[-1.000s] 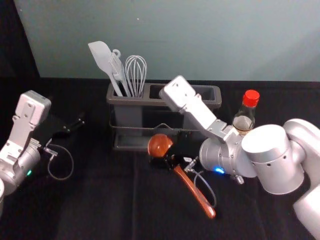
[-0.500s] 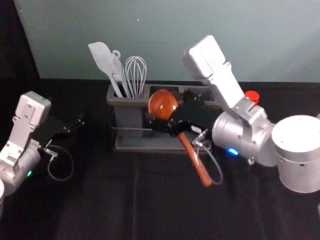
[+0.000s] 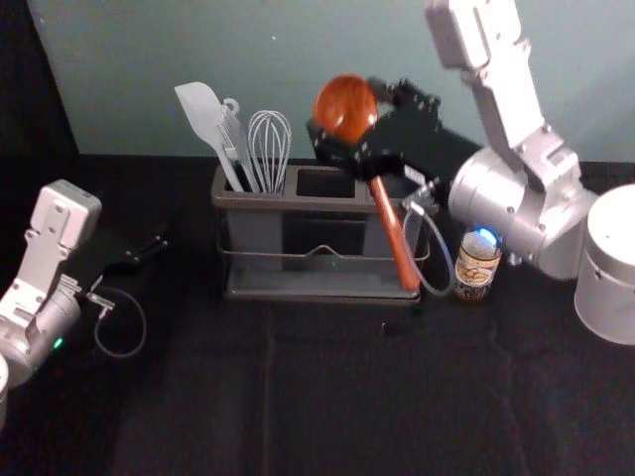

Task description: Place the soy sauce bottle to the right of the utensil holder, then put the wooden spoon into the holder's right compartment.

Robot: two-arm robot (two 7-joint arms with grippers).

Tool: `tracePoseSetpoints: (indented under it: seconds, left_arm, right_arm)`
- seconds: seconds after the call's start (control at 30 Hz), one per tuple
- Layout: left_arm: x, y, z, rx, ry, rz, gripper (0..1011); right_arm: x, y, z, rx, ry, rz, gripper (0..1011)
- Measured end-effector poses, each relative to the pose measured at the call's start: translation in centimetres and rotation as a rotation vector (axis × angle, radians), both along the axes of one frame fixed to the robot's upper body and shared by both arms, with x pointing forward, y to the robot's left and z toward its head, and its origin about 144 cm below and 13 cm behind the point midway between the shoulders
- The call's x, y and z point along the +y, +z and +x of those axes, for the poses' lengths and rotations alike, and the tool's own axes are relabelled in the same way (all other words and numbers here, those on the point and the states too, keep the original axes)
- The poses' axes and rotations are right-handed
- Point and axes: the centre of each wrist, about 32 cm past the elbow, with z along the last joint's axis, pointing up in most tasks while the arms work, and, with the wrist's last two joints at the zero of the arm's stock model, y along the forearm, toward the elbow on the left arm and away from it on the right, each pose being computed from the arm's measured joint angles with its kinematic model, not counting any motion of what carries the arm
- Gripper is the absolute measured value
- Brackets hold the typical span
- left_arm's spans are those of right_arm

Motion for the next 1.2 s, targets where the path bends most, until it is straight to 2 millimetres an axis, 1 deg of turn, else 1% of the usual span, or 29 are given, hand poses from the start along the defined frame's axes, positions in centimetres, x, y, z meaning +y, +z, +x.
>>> tracePoseSetpoints:
  seconds: [0.03,0.2,0.5,0.8,1.2]
  left_arm:
    - [0.0,0.0,0.0,0.0,0.0,0.0,1005]
    - [0.0,0.0,0.0,0.0,0.0,0.0,1005]
    - [0.0,0.0,0.0,0.0,0.0,0.0,1005]
    - [0.0,0.0,0.0,0.0,0.0,0.0,1005]
    - [0.0,0.0,0.0,0.0,0.0,0.0,1005]
  right_arm:
    - [0.1,0.4,0.2,-0.018,-0.012,0.003,839]
    - [0.4,1.1,0.9,-0.062,-0.037,0.018,838]
    - [0.6,1.1,2.9,-0.099,-0.077,0.036,838]
    - [0.5,0.0,4.7,-0.159,-0.103,0.066,838]
    - [0.8,-1.7,6.0,-0.199,-0.129,0.102,839]
